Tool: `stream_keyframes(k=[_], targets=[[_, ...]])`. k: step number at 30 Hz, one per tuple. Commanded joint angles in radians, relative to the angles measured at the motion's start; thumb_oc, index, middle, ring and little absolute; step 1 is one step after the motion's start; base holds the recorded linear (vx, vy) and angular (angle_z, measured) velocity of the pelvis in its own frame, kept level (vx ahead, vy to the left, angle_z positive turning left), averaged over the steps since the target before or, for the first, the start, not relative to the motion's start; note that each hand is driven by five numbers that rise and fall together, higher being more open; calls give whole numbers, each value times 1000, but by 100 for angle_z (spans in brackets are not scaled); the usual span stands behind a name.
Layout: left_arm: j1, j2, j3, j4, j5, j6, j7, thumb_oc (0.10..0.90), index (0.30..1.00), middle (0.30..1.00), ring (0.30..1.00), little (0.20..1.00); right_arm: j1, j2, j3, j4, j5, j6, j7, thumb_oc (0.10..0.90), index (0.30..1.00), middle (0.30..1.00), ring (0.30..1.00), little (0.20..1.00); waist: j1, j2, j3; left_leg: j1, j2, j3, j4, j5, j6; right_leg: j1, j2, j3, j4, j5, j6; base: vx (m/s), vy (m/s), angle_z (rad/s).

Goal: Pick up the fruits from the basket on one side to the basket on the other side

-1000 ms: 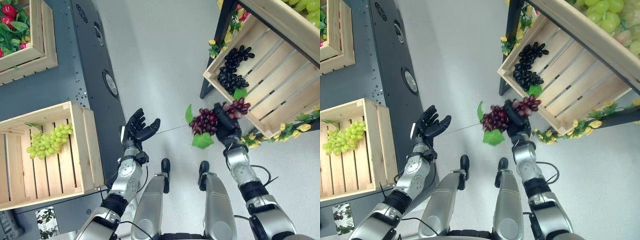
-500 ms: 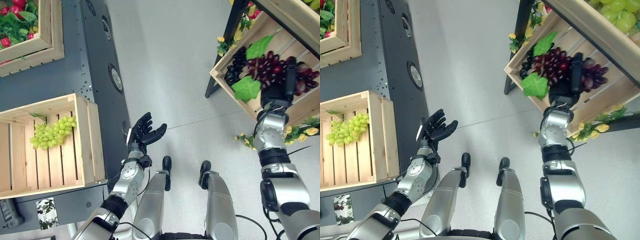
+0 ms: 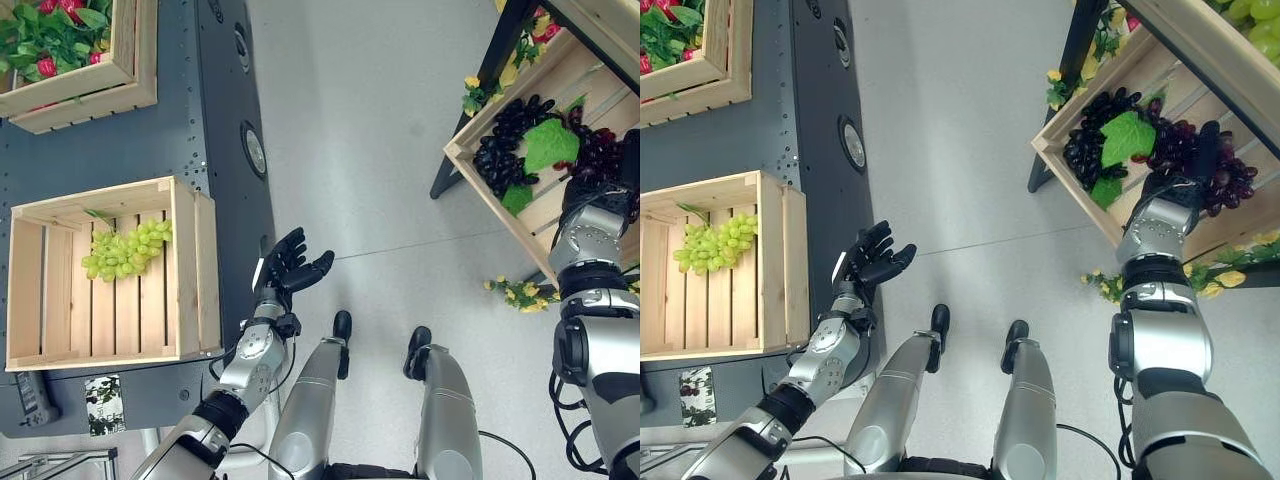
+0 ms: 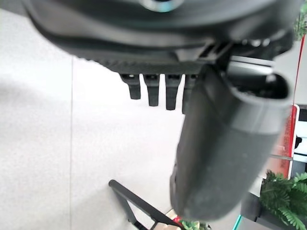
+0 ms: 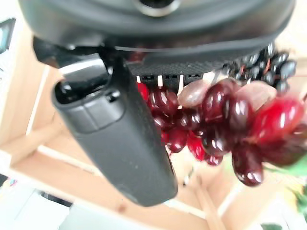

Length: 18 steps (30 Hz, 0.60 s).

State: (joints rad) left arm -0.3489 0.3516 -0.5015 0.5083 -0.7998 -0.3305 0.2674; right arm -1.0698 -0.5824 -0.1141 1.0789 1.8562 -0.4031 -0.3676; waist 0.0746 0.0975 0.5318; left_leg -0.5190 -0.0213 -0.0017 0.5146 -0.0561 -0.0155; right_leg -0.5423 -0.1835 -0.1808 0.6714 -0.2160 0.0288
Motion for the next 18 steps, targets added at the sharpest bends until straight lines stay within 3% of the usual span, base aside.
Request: stream_keyframes(k=[1, 11, 18], targets=[[31, 38, 15, -142, -3, -93, -11, 800, 900, 900, 900, 900, -125, -190, 35, -6, -36, -22, -92, 800, 900, 900, 900, 900, 3, 13, -60, 17, -64, 30, 38, -51, 44, 45, 59, 8, 9, 59, -60, 0, 0, 0], [21, 41, -10, -158, -18, -91, -1, 800, 900, 900, 900, 900, -164, -242, 44, 90, -154, -11, -260, 800, 900, 900, 900, 900, 6, 14, -63, 33, -64, 27, 24, -50, 45, 61, 66, 8, -3, 54, -64, 0, 0, 0], [22, 38, -13, -154, -18, -94, -6, 800, 900, 900, 900, 900, -158, -230, 52, 88, -180, 11, -246, 800, 900, 900, 900, 900, 3, 12, -66, 46, -64, 32, 11, -50, 46, 69, 69, 8, -17, 55, -67, -20, 13, 0]])
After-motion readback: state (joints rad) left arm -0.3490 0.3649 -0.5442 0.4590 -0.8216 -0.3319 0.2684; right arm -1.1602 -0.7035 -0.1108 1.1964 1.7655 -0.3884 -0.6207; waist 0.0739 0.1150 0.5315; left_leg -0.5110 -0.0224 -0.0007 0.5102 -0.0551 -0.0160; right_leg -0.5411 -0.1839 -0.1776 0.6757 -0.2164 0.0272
